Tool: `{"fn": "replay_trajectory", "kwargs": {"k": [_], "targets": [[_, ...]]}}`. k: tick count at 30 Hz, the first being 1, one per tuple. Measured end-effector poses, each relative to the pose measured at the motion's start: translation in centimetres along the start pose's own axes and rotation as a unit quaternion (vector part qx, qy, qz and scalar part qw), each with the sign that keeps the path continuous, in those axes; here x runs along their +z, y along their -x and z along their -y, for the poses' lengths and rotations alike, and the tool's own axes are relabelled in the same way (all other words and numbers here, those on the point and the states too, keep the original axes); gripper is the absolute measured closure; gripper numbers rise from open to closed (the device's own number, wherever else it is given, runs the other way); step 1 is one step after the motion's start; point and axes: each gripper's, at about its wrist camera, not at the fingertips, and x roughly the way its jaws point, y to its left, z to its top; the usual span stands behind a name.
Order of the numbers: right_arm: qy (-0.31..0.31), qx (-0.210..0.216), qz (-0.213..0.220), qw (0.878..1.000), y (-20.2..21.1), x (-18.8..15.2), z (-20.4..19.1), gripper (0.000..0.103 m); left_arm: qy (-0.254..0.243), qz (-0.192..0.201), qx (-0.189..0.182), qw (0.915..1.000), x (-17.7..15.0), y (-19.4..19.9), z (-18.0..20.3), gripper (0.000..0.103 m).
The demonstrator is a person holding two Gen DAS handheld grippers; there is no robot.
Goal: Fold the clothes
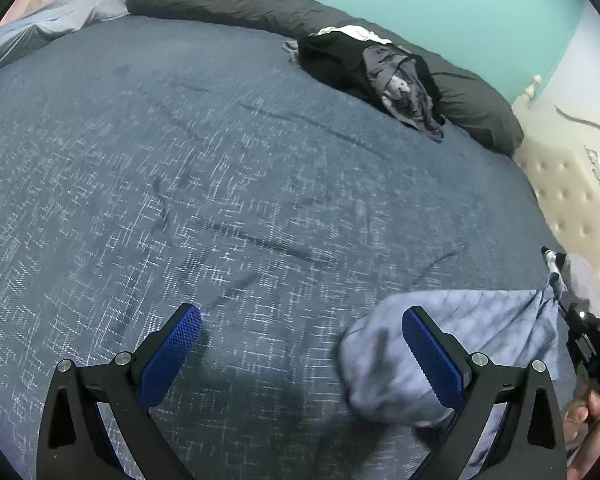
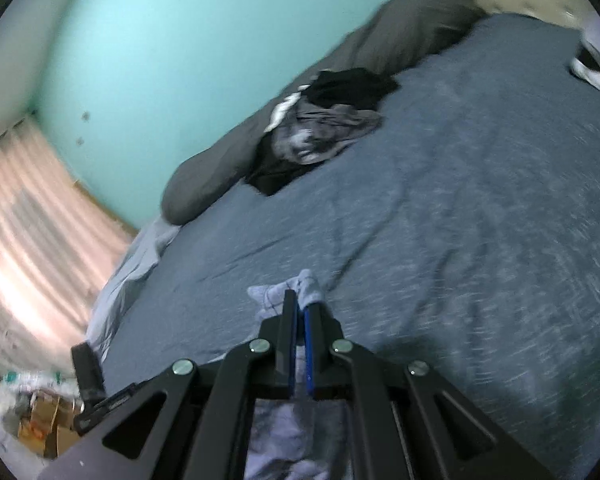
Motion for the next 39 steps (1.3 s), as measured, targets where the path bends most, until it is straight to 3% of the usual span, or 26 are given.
{"fn": "replay_trajectory", "kwargs": {"k": [4,11,21,24,26,28,32,35,39], "targets": [[-0.046,-0.026,-0.007,0.999,-0.9,-0.1,2.5,0.1,-0.001,-0.005,-0.002,1.0,0.1,-0.6,0.0,0.0],[-0.074,-0.078,0.022,0.994,1.0,1.8,4.9,0.1,-0.011,-0.002,-0.01,0.9999,0.6,-0.8,0.8,0.0],[-0.126,-0.143,0.014,0.982,1.9,2.5,7.6,0.096,-0.02,-0.011,-0.017,0.9996,0.7,-1.7,1.9,0.0],[-0.118,-0.16,0.018,0.98,2.1,3.0,7.3,0.09,-0.02,-0.009,-0.019,0.9996,0.7,-1.6,2.1,0.0],[-0.118,-0.175,0.02,0.977,2.3,3.1,7.4,0.081,-0.021,-0.01,-0.02,0.9995,0.6,-1.7,2.1,0.0],[-0.134,-0.18,0.012,0.975,2.3,3.1,8.3,0.074,-0.021,-0.011,-0.019,0.9995,0.6,-1.8,2.0,0.0],[-0.189,-0.182,0.001,0.965,3.0,2.6,10.7,0.074,-0.019,-0.01,-0.017,0.9996,0.6,-1.8,1.9,0.0],[-0.23,-0.161,0.008,0.96,4.0,2.3,11.8,0.073,-0.013,-0.009,-0.017,0.9997,0.7,-1.7,1.7,0.0],[-0.227,-0.15,0.033,0.962,5.8,2.2,11.5,0.073,-0.006,-0.012,-0.019,0.9997,0.6,-1.9,1.6,0.0]]}}
